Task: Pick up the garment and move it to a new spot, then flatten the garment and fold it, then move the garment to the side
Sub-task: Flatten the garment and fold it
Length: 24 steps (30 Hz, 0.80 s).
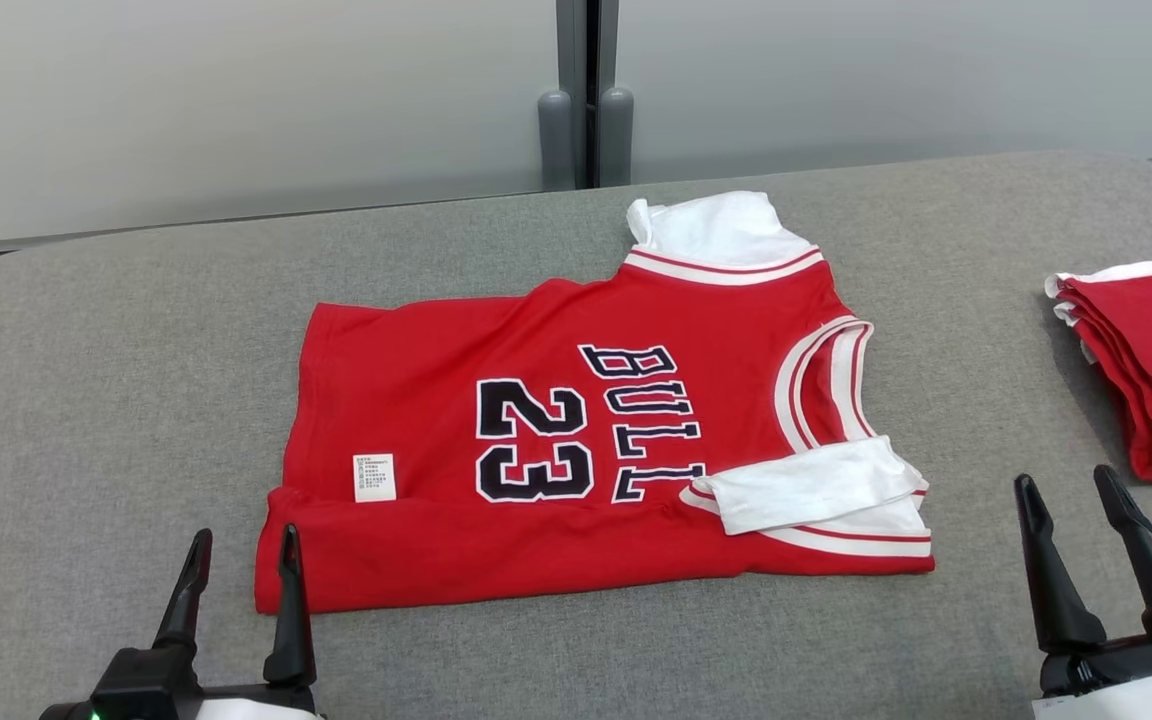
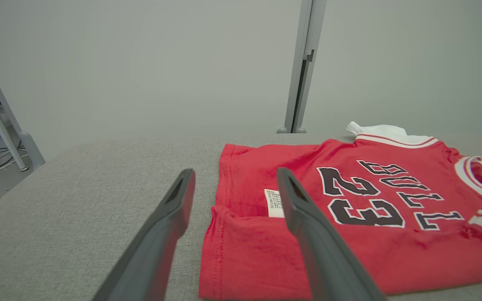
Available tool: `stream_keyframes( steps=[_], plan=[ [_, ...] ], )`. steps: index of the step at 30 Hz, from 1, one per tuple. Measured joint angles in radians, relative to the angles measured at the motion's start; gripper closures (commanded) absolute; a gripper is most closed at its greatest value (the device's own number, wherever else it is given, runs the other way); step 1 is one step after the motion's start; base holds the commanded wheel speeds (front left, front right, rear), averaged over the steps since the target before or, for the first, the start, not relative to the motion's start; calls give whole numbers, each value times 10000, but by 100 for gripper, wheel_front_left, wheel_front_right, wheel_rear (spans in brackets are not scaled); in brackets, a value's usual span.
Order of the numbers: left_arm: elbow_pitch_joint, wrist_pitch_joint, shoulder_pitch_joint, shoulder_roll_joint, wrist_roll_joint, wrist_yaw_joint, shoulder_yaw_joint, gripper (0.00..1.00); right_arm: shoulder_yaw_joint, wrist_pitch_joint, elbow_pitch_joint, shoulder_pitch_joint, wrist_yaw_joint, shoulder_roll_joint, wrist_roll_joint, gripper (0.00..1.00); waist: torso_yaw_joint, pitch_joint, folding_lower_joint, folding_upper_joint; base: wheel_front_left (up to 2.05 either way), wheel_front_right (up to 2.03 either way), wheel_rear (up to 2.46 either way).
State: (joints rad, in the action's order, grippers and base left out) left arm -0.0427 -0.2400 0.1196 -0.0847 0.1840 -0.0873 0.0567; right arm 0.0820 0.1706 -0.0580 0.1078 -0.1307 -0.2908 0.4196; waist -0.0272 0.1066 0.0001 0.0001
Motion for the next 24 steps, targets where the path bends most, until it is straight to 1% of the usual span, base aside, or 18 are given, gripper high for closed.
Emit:
stream_keyframes(
  steps=[7,19,24],
  plan=[
    [-159,288,13,-96,107,29,40,0,50,-307,-146,169,0,104,-176,0,-34,-205,-1,0,0,0,0],
    [-282,405,-48,-205,196,29,136,0,52,-437,-130,163,0,119,-247,0,14,-75,0,0,0,0,0],
    [-840,830,-228,-153,479,159,265,0,192,-562,410,21,0,69,-242,0,49,110,0,0,0,0,0]
  ],
)
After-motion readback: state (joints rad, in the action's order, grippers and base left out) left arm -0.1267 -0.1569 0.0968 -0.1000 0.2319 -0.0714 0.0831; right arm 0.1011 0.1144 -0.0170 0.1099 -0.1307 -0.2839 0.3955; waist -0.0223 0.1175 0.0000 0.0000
